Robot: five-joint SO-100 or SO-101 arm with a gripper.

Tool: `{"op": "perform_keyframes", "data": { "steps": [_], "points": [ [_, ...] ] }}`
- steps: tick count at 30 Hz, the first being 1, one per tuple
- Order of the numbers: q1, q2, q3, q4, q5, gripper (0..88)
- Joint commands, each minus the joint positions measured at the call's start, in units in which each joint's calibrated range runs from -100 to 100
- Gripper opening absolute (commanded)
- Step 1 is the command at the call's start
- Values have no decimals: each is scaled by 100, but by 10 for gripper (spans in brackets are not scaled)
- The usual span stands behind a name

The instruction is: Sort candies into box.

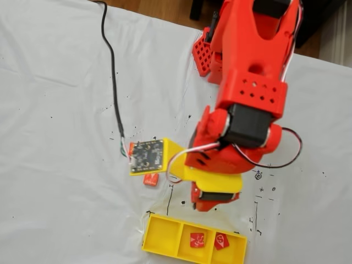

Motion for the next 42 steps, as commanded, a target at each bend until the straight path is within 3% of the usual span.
{"op": "perform_keyframes", "data": {
  "steps": [1,15,40,42],
  "points": [
    [318,64,-1144,-159,117,2],
    [581,1557,-2710,-192,190,2],
    [454,2346,-3229,-388,63,2],
    [463,2346,-3220,-380,54,72]
  ]
}}
